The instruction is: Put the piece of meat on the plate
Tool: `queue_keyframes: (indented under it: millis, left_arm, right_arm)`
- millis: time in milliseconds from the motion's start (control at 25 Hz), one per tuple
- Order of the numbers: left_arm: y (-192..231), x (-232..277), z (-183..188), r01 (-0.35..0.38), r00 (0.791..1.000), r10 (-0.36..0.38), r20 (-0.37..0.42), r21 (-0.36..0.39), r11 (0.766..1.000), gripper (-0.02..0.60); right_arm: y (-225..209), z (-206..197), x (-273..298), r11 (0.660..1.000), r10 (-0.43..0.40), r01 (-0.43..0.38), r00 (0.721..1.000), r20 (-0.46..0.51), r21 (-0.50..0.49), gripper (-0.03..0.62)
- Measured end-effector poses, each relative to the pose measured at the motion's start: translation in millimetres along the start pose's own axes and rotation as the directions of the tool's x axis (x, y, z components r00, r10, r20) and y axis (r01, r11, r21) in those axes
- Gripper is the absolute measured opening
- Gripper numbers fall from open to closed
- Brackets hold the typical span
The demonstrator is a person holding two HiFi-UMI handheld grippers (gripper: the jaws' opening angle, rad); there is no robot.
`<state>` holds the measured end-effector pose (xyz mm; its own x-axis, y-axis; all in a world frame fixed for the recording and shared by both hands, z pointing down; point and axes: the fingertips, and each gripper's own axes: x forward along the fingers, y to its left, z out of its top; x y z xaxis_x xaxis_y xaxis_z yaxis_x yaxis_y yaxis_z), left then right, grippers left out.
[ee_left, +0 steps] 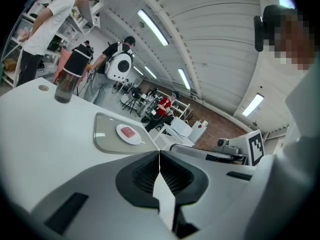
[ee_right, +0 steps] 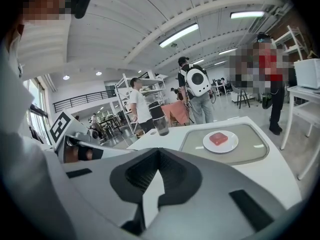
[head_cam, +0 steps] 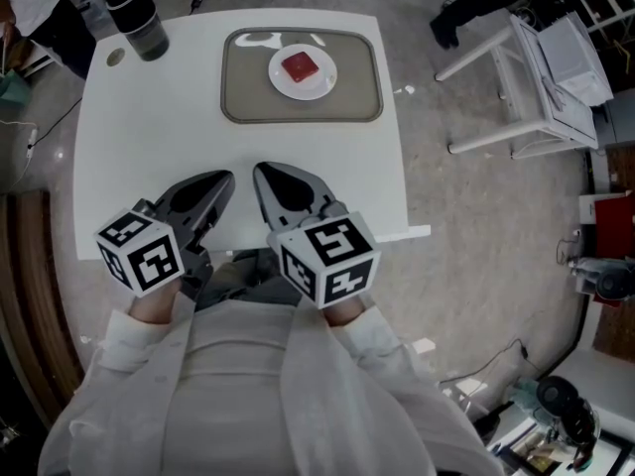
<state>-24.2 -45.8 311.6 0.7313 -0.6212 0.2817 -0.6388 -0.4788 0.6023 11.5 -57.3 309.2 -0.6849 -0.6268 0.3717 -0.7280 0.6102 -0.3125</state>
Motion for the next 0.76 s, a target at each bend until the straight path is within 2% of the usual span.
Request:
queue_keyframes:
  millis: [560, 760]
  left_arm:
    - [0.5, -3.1, -5.5, 0.006, 1.0, -0.006, -0.003, -0.012, 1.0, 0.012]
    - [-6.1, -4.0, 1.1, 0.018, 1.0, -0.018, 0.008, 0.009, 1.0, 0.012]
  right_arm:
    - [0.5, -2.2, -1.3, 1.0, -0.006, 0.006, 1.0, -0.003, -0.014, 0.014]
    - [0.9, 0.3, -6.5, 1.0, -0.006, 0.006, 1.0, 0.004, -0.006, 0.014]
